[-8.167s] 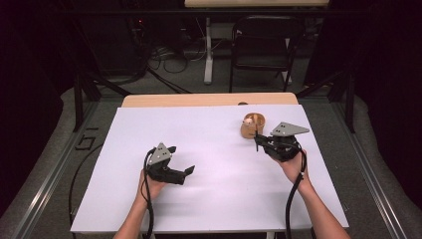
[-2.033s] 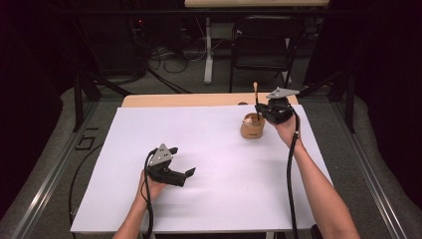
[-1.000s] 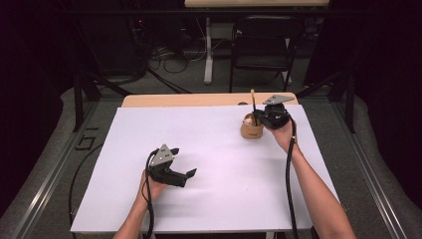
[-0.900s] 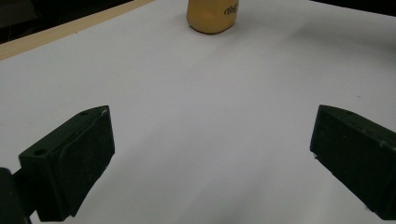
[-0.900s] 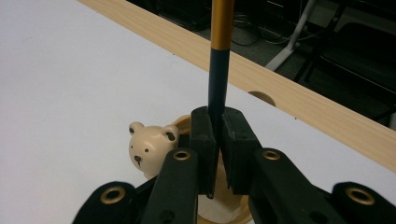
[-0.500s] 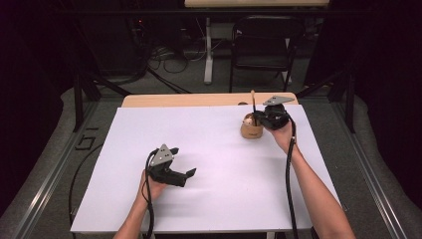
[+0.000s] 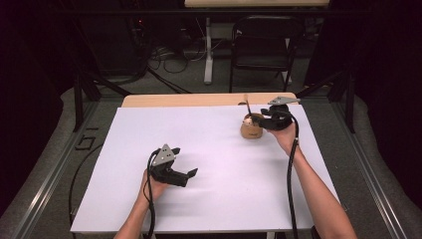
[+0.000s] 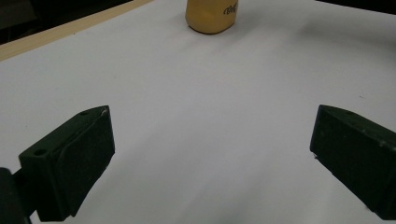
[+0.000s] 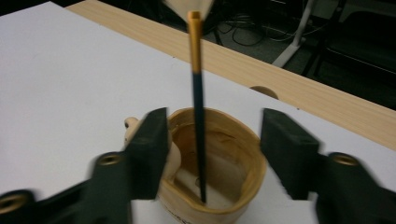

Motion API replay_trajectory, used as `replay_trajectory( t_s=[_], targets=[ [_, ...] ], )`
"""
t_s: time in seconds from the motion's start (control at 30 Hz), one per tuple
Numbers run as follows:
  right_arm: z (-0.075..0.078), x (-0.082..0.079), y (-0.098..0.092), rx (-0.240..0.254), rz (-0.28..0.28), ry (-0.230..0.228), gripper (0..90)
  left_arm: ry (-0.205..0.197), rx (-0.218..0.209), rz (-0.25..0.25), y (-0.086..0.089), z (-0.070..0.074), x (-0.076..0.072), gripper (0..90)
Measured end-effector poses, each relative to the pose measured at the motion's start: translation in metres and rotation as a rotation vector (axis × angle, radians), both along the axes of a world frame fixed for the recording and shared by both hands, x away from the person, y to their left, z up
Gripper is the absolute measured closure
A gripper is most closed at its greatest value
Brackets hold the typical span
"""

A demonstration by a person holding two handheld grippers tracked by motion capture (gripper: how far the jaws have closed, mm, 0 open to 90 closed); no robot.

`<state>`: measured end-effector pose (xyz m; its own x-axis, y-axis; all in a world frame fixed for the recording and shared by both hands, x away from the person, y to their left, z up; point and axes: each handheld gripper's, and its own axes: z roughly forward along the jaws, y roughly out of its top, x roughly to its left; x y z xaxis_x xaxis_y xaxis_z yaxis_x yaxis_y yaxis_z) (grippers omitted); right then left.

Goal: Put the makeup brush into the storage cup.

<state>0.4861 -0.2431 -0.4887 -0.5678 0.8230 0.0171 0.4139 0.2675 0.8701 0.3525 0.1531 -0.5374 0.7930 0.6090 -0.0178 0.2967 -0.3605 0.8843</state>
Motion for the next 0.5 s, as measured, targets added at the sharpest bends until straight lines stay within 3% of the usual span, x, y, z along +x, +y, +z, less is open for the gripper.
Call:
replay_trajectory(
  t_s=[0.2,0.5],
  targets=[
    [0.007,-0.007,-0.005,0.023,0.007,-0.020,22.7,-0.006,0.001,-0.003,0.000,0.002,-0.001,0.0],
    [0.015,-0.027,-0.009,0.034,0.056,-0.058,10.3,-0.031,-0.013,0.014,0.004,0.009,-0.001,0.0]
  ],
)
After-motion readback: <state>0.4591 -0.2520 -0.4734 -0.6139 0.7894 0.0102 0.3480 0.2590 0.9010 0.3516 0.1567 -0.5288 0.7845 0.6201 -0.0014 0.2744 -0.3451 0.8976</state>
